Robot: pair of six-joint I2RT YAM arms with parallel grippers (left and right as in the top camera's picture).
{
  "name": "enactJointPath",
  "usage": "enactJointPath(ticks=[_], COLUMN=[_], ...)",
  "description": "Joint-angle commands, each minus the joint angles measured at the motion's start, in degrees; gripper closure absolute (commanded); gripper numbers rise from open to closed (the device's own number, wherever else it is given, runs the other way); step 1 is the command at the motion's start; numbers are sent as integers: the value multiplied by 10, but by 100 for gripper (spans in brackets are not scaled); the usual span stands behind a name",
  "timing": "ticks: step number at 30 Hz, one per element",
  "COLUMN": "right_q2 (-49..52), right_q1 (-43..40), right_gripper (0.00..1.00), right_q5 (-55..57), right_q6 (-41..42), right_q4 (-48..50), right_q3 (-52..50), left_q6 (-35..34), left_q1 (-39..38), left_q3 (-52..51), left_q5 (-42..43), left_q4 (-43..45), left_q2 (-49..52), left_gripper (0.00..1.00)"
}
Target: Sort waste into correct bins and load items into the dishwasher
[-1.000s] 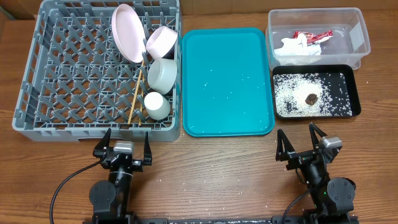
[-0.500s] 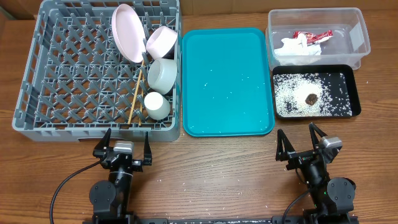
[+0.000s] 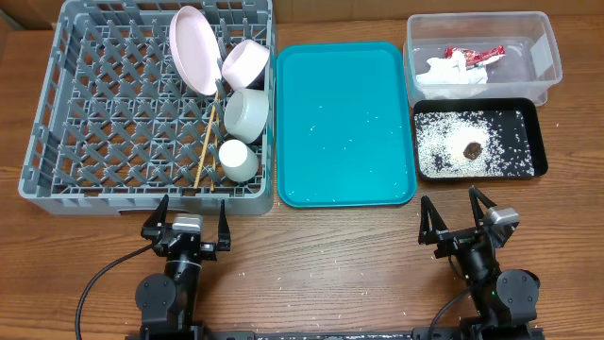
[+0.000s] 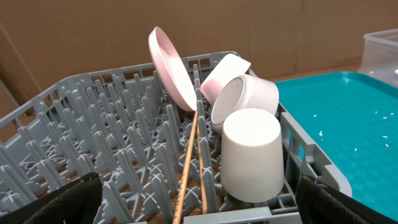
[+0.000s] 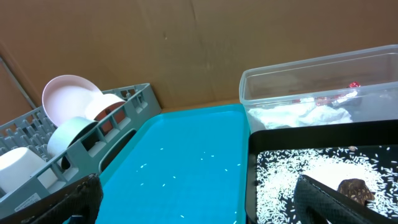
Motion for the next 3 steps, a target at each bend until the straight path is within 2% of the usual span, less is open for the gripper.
enactJointPath(ticks=[1, 3], right_q2=[-5, -5], right_q1=[-3, -3], right_gripper=[0, 0], right_q5=[2, 2], right_q6=[-1, -1], right_q4=[3, 3], right_q3=[-6, -6], left_q6=[10, 10], left_q1=[3, 3], left_q3=[-3, -3], left_q5=[6, 6], left_q4=[0, 0], left_q2=[-6, -6], left_gripper=[0, 0])
